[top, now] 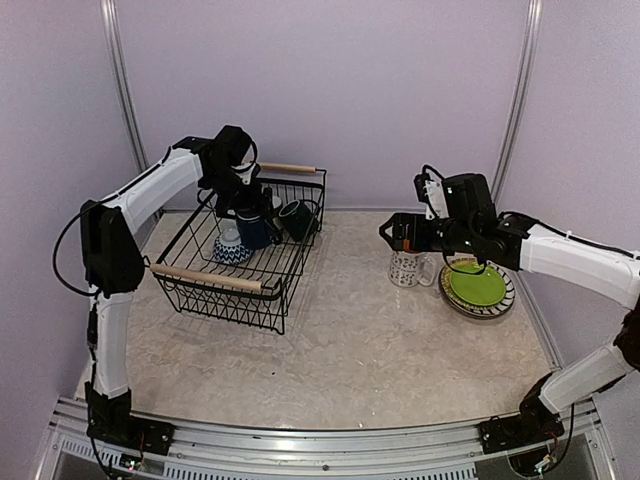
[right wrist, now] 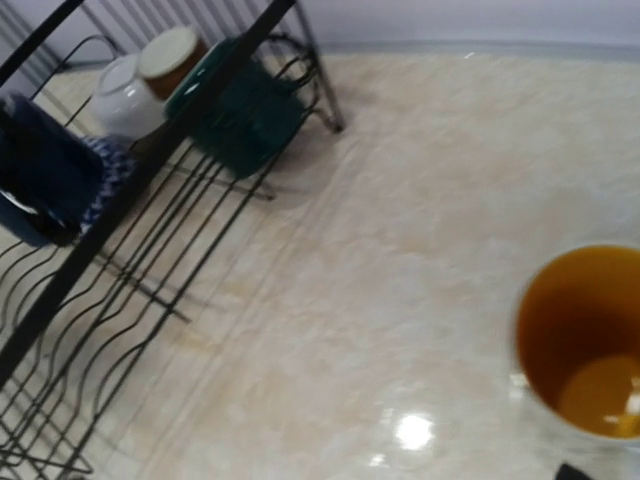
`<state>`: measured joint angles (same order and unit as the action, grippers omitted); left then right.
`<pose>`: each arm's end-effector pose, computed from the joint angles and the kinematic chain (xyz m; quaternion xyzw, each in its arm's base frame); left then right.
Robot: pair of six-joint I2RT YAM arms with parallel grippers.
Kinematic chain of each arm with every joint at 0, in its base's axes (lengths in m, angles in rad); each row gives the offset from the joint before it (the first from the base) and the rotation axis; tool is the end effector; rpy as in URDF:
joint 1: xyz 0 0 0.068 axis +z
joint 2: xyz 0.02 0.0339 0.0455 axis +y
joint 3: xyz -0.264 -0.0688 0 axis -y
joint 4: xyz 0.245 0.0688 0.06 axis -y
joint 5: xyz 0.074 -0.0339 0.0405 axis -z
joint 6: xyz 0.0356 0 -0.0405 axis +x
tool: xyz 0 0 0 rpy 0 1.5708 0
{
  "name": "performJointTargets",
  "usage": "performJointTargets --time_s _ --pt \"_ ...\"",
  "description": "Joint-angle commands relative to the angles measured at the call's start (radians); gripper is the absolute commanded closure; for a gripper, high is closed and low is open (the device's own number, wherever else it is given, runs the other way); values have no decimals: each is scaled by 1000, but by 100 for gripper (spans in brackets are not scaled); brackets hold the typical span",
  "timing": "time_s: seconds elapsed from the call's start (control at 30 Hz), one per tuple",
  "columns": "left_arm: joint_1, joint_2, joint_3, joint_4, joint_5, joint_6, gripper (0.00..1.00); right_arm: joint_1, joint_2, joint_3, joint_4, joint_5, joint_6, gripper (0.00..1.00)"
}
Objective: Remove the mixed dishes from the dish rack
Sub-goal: Grab the cup from the dish rack, then pass from the left arm to the right
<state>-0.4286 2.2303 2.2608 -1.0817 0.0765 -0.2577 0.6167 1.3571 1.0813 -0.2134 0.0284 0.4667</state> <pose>0.4347 -0.2016 0.2945 0.0922 0.9614 -0.1212 0.2293 0.2558 0.1801 0.3110 -0.0569 0.8554 0.2550 0.4473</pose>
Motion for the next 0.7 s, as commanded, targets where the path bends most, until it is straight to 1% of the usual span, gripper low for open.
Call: performJointTargets --time_s 0.0,0.17,0.27,0.4,0.53,0.67 --pt "-3 -153 -59 24 42 -21 72 32 63 23 89 -65 61 1" --pt "3 -281 -147 47 116 -29 72 60 132 48 234 -194 154 2" --pt "11 -355 -177 58 195 -38 72 77 185 82 339 -273 213 2" --pt "19 -445 -232 104 323 -48 72 101 254 153 409 -358 258 2" --pt "31 -550 -368 248 473 -72 72 121 320 199 473 -403 309 2" --pt "45 -647 -525 417 600 -104 72 133 387 227 578 -469 397 2"
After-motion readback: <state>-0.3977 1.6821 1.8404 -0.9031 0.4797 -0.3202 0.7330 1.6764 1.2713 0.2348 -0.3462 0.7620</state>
